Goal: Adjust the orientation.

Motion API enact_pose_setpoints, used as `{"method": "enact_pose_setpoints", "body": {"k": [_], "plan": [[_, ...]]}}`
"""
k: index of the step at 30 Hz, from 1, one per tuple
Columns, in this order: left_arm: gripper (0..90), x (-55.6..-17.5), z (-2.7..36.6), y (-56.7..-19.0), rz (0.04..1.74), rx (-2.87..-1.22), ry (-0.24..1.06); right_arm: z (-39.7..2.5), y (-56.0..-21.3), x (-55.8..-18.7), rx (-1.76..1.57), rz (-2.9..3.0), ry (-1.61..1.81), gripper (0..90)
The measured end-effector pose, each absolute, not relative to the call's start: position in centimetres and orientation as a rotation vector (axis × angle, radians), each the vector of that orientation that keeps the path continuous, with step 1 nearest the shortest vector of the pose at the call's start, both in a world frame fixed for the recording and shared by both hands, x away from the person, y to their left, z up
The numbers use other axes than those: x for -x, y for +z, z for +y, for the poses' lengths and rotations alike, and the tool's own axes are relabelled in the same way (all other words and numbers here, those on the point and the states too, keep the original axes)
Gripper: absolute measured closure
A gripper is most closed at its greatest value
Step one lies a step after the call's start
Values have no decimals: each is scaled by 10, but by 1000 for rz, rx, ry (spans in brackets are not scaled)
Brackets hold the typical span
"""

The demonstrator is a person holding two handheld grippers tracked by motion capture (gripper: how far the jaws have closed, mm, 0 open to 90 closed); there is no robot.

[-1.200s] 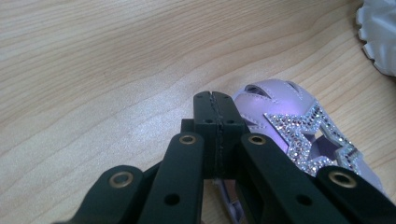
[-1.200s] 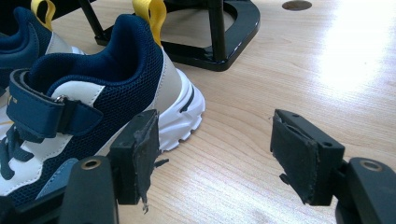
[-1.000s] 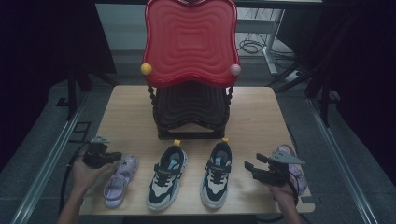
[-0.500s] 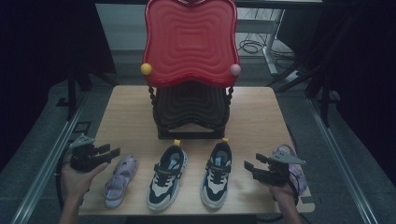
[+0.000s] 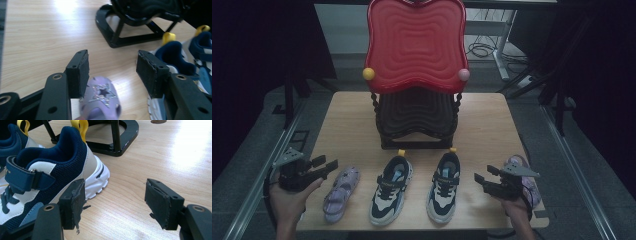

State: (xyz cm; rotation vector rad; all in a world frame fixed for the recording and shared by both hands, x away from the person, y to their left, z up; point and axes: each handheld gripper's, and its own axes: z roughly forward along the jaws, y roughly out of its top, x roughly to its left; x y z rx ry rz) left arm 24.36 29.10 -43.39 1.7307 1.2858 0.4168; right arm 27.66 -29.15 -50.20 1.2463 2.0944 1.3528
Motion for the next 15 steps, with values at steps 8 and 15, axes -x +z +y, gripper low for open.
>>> {"method": "enact_pose_setpoints", "body": {"k": [8, 15], "plan": [[436, -240, 277, -434, 1249, -1780, 413, -296, -496, -273, -1234, 2079, 1346, 333], [431, -239, 279, -435, 1256, -1782, 419, -300, -491, -270, -1217, 2100, 1304, 390]]}}
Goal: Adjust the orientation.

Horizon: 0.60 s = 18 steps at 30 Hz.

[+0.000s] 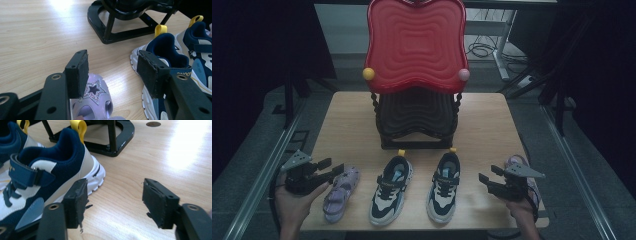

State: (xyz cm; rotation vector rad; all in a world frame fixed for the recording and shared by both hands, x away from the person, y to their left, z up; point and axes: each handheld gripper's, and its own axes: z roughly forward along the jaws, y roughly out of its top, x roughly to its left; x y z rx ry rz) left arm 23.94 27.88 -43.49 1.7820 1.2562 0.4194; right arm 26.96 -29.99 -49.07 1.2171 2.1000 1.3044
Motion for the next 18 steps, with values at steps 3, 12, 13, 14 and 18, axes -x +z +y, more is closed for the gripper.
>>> {"method": "enact_pose_setpoints", "body": {"k": [3, 12, 13, 14, 18], "plan": [[431, -240, 278, -438, 1256, -1791, 413, -303, -490, -268, -1213, 2123, 1292, 458], [430, -242, 277, -445, 1264, -1813, 395, -328, -473, -262, -1188, 2172, 1173, 708], [430, -242, 277, -445, 1262, -1816, 395, -334, -470, -261, -1194, 2166, 1152, 741], [430, -242, 277, -446, 1261, -1817, 394, -340, -468, -259, -1205, 2160, 1140, 773], [428, -243, 277, -448, 1267, -1821, 390, -367, -466, -255, -1251, 2135, 1101, 873]]}}
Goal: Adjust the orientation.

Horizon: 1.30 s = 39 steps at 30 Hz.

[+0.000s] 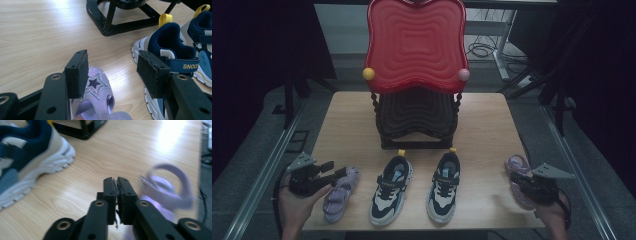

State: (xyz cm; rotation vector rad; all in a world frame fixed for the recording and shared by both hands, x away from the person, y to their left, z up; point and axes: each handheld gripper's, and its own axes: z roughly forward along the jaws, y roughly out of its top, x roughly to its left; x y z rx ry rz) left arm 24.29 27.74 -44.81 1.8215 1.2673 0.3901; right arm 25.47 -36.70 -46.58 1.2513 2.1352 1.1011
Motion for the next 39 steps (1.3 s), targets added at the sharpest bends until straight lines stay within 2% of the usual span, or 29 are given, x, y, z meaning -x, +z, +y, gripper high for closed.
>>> {"method": "enact_pose_setpoints", "body": {"k": [2, 22, 32, 39], "plan": [[428, -243, 277, -449, 1270, -1826, 385, -377, -468, -253, -1264, 2138, 1085, 894], [426, -240, 278, -453, 1291, -1833, 384, -444, -485, -244, -1436, 2036, 948, 897], [425, -240, 278, -454, 1288, -1839, 382, -441, -497, -247, -1434, 2115, 866, 898], [424, -240, 276, -455, 1289, -1844, 375, -433, -494, -245, -1432, 2149, 825, 898]]}}
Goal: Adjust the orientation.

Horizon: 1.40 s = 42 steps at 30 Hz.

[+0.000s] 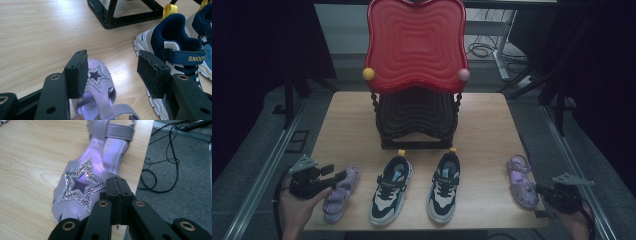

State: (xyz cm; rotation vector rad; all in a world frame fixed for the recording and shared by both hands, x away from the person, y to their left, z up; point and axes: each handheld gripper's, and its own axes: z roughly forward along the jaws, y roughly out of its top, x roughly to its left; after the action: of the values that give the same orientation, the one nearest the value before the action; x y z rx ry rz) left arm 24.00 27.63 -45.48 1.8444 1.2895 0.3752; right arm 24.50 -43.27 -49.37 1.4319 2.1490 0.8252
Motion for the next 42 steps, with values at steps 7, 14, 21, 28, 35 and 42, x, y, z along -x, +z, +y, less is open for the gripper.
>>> {"method": "enact_pose_setpoints", "body": {"k": [7, 14, 21, 28, 35, 42], "plan": [[424, -240, 276, -456, 1290, -1845, 372, -429, -493, -243, -1418, 2174, 838, 898], [423, -240, 276, -456, 1290, -1841, 375, -420, -492, -240, -1389, 2232, 846, 898], [423, -239, 276, -456, 1290, -1839, 377, -411, -490, -240, -1360, 2269, 844, 898], [423, -239, 276, -456, 1291, -1839, 382, -403, -488, -241, -1329, 2293, 824, 897], [423, -240, 277, -457, 1296, -1838, 380, -389, -487, -244, -1289, 2325, 813, 897], [423, -239, 278, -457, 1298, -1837, 383, -372, -487, -248, -1258, 2340, 777, 897]]}}
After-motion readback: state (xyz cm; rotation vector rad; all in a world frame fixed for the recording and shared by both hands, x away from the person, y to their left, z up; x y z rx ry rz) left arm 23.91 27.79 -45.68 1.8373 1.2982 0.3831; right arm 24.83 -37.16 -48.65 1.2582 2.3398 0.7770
